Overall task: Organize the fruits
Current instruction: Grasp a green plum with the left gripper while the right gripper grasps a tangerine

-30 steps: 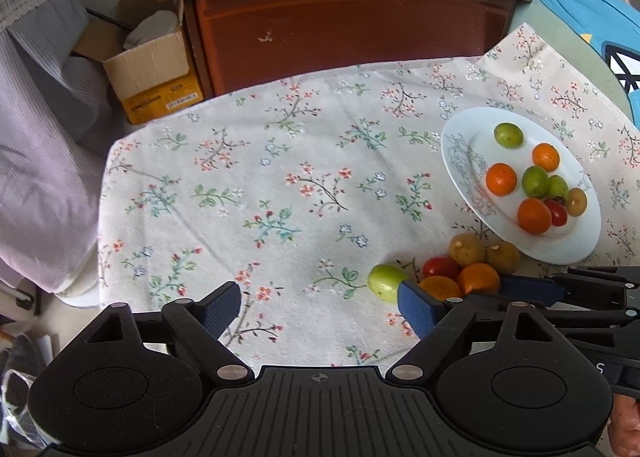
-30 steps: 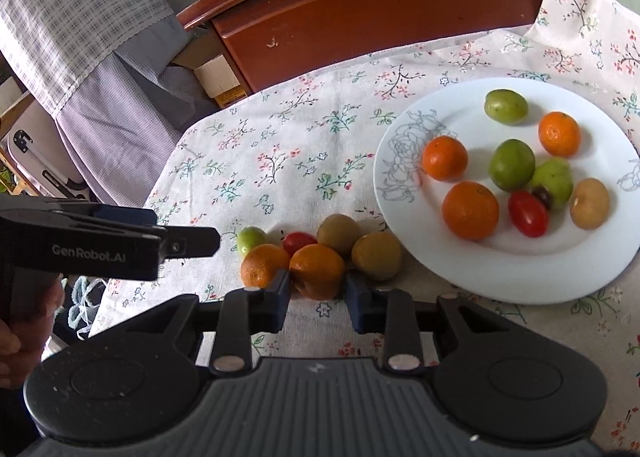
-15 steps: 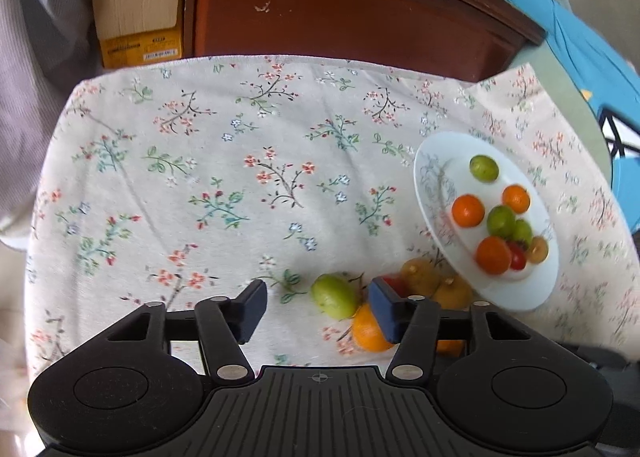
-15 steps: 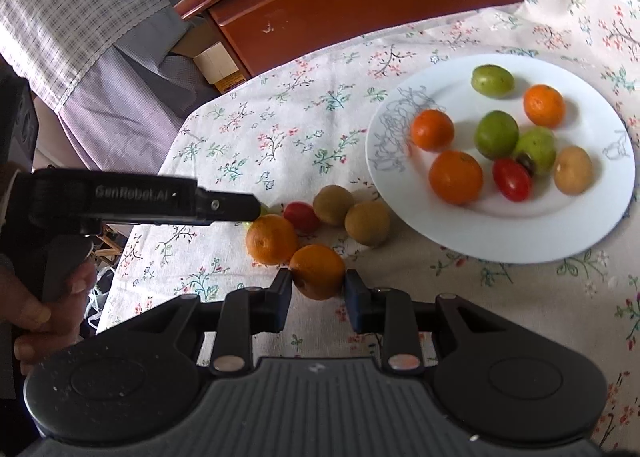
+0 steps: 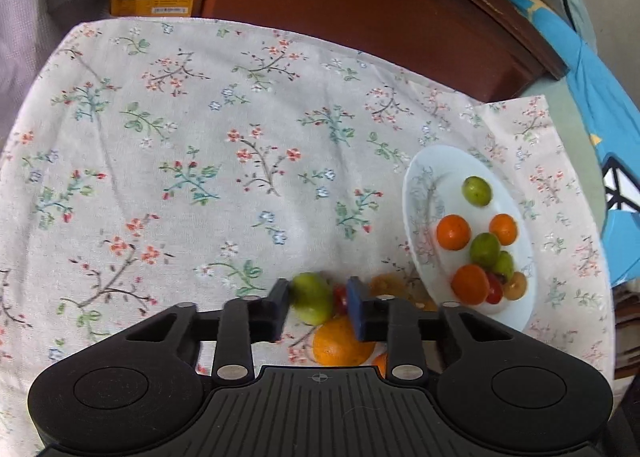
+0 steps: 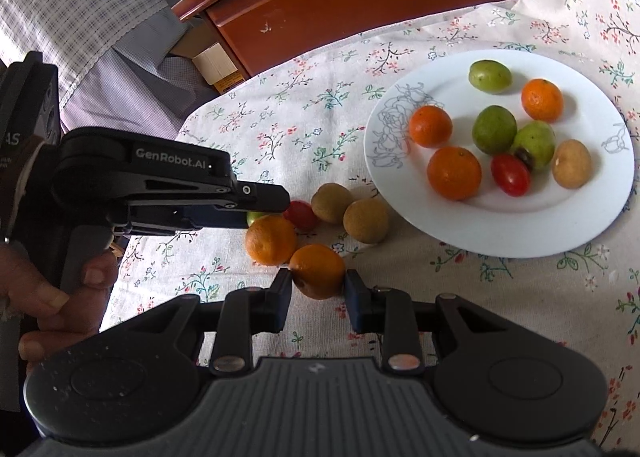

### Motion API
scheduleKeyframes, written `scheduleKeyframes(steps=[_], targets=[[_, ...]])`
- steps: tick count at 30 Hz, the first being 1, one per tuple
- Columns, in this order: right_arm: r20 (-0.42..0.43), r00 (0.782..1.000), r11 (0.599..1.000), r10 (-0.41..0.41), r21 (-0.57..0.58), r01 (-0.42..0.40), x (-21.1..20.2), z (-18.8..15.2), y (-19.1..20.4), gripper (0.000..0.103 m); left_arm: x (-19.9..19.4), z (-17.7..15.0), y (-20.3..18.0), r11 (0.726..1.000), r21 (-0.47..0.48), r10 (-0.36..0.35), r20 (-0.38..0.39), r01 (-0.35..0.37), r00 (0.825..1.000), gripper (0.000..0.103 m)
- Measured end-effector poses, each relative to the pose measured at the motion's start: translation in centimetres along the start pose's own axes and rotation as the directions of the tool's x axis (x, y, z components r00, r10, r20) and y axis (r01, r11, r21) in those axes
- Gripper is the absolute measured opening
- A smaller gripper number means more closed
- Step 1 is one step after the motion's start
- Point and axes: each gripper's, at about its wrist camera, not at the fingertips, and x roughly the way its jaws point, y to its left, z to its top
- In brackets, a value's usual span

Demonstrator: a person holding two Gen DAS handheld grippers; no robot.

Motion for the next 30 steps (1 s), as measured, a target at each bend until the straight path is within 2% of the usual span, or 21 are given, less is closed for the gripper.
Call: scheduleKeyframes(steps=[6,15,19,23,30], targets=[[0.000,1.000,1.000,-0.001,0.000,0.001,0.0,0.0,0.0,0.029,-0.1,-0.2,-0.3,0.999,0.032,0.015,0.014,-0.016,1.000,0.021],[-0.001,1.000,1.000,-0.001,-0.001,0.001,0.0,0.1,0.0,0.029,-1.3,0.3,0.5,0.993,0.048,0.108,0.055,-0.111,0.993,0.021],[-0.001,1.000,1.000,-0.003,-0.003,0.003,0.0,0.1,0.0,0.029,-0.9,0.3,1.1,0.999,-0.029,0.016,0.020,-0.015,1.000,0.021],[-0.001,1.000,1.000,-0.001,0.000,0.001,0.0,0.1,-0.1,0.029,-0.7,0.1,0.1,0.997,0.029,0.067,0.048,-0.069,0.997,0.026],[-0.001,1.000,1.000,-0.003,-0.001,0.003,0.1,0.2,0.0,0.029,-0.1,-0.3,-0.7,0.996,0.067,0.054,0.017,-0.055,0.998,0.025]])
